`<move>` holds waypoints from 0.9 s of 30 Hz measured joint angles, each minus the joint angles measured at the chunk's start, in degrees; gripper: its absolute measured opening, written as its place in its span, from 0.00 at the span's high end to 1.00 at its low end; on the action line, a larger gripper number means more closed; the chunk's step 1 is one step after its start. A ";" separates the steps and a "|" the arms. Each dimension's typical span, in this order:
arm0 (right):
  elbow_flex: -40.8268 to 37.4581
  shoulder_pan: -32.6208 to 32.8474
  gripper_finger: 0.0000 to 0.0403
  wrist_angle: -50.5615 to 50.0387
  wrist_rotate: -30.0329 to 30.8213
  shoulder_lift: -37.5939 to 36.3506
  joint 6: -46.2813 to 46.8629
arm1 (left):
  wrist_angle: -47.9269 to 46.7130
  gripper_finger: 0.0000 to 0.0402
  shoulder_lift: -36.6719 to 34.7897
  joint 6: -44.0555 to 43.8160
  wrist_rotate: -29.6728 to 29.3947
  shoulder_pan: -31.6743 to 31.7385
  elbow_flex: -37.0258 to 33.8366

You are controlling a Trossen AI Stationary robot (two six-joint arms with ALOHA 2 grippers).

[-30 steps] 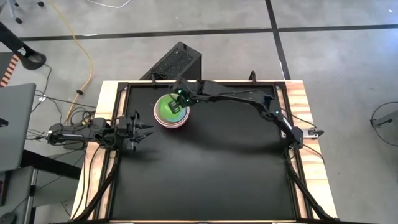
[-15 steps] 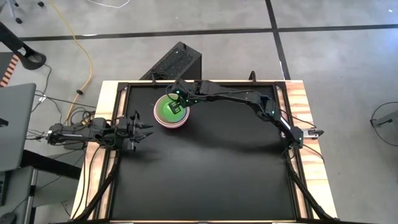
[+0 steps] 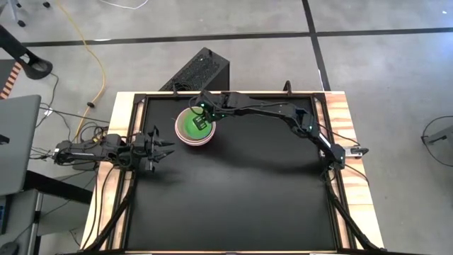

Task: Nest bowls inside each other
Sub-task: Stack the green bowl on top of the blue bowl, then return to Home Position

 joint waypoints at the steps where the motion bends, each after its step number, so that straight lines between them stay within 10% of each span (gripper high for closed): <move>1: 0.00 0.12 0.91 0.12 0.00 0.00 -0.45 | 0.00 0.68 0.00 0.00 0.00 0.00 0.00; 17: 0.04 0.46 0.79 0.06 5.23 -0.59 -4.88 | 0.00 0.68 0.00 -0.87 0.02 0.00 0.02; 27: 0.07 2.96 0.80 -6.42 -5.98 -4.54 -6.92 | -0.42 0.68 0.00 -0.87 0.15 0.00 0.02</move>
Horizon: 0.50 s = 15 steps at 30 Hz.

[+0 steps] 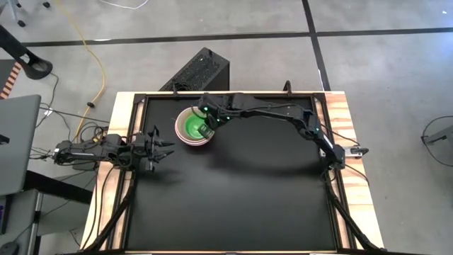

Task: Nest bowls inside each other
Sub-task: Return to Home Position

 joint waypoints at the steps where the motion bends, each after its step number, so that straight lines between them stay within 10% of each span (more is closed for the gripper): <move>1: 0.00 0.74 0.80 -1.17 -0.22 -0.51 -0.71 | -0.12 0.68 0.00 0.00 0.00 0.02 0.00; 15: -5.33 19.18 0.80 -13.54 1.92 -12.35 -16.16 | -4.10 0.68 0.15 -0.63 -1.51 0.00 0.04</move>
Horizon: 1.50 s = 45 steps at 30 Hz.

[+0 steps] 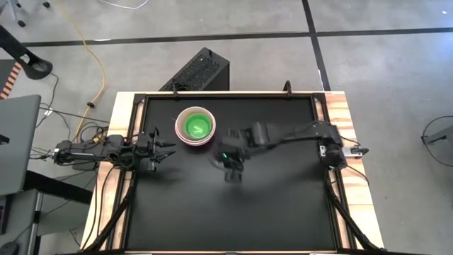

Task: Nest bowls inside each other
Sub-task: Return to Home Position

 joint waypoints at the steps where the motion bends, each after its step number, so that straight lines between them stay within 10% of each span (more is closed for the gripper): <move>1: -2.49 1.53 0.80 1.68 0.94 -1.60 -0.16 | -0.40 0.68 0.00 0.00 -0.01 0.00 0.00; 23: -94.31 0.97 0.80 85.82 0.97 -57.81 7.99 | -4.25 0.68 -0.02 -2.99 -2.28 0.00 0.00; 45: -121.65 -8.63 0.80 103.82 -1.80 -69.87 14.69 | -5.41 0.68 -0.02 -2.92 -2.99 0.01 -0.02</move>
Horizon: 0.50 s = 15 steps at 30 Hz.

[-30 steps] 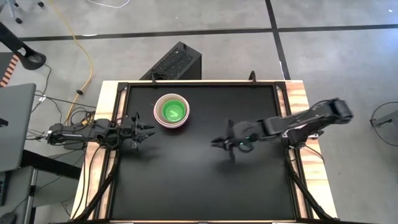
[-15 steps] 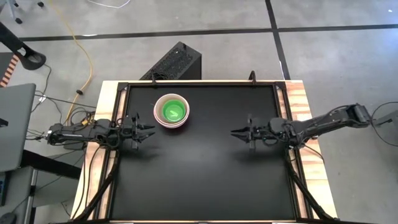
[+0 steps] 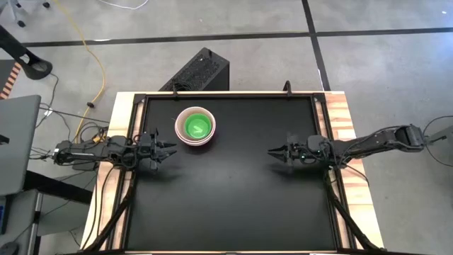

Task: Nest bowls inside each other
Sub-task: Return to Home Position

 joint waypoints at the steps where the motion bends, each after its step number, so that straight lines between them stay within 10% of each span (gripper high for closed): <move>1: -0.76 0.00 0.80 -0.19 -0.62 -1.03 -0.09 | -0.50 0.68 0.00 -0.01 0.01 -0.01 0.00; 15: -2.27 -3.92 0.80 -23.43 0.67 -21.39 -5.15 | -1.72 0.68 0.00 2.05 0.02 -0.01 -0.04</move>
